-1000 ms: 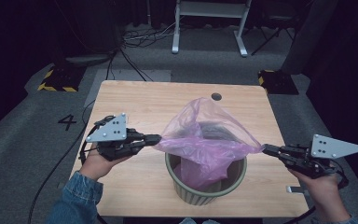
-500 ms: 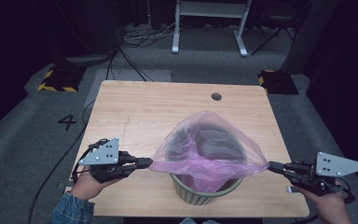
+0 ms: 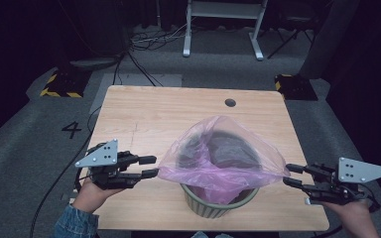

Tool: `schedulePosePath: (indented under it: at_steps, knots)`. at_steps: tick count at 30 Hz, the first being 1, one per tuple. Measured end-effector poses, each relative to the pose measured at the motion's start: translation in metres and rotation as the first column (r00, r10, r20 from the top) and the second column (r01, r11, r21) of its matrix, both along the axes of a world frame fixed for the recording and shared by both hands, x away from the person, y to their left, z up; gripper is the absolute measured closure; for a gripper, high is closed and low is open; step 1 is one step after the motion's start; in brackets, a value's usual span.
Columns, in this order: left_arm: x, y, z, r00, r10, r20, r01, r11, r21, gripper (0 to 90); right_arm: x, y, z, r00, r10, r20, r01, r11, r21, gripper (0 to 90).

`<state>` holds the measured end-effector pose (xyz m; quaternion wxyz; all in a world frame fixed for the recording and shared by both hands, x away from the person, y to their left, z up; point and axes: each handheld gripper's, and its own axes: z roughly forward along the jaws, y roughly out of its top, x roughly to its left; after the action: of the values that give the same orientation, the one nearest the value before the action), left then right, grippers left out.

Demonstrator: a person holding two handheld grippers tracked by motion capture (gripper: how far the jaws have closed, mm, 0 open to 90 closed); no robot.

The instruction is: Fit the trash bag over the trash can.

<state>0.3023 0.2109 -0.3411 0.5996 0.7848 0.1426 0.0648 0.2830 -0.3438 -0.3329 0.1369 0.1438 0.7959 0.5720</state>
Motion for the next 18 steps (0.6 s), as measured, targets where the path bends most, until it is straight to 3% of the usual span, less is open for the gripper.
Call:
schedulePosePath:
  at_steps: [3,6,10,14,18]
  knots:
    - [0.004,0.001,0.012,0.9999,0.004,0.014,-0.004,0.9996,-0.028,50.4,0.004,0.0,0.01,0.9993,-0.026,0.026,0.026,1.0,0.018,46.9]
    - [0.009,-0.004,0.023,0.9999,0.007,0.008,-0.007,0.9988,-0.048,45.8,0.008,-0.002,0.024,0.9959,-0.056,0.071,0.052,0.997,0.048,45.3]
    - [0.017,-0.021,0.034,1.0,0.005,-0.002,-0.005,0.9999,-0.011,42.5,0.017,0.003,0.041,0.9924,-0.086,0.088,0.081,0.995,0.061,42.4]
    - [0.028,-0.041,0.032,0.9996,0.022,-0.017,-0.021,0.9984,0.053,40.1,0.034,0.017,0.05,0.9912,-0.104,0.082,0.103,0.995,0.016,38.3]
    - [0.042,-0.051,0.025,0.9973,0.059,-0.043,-0.056,0.9947,0.086,39.7,0.053,0.032,0.047,0.9948,-0.084,0.058,0.086,0.996,-0.037,36.6]
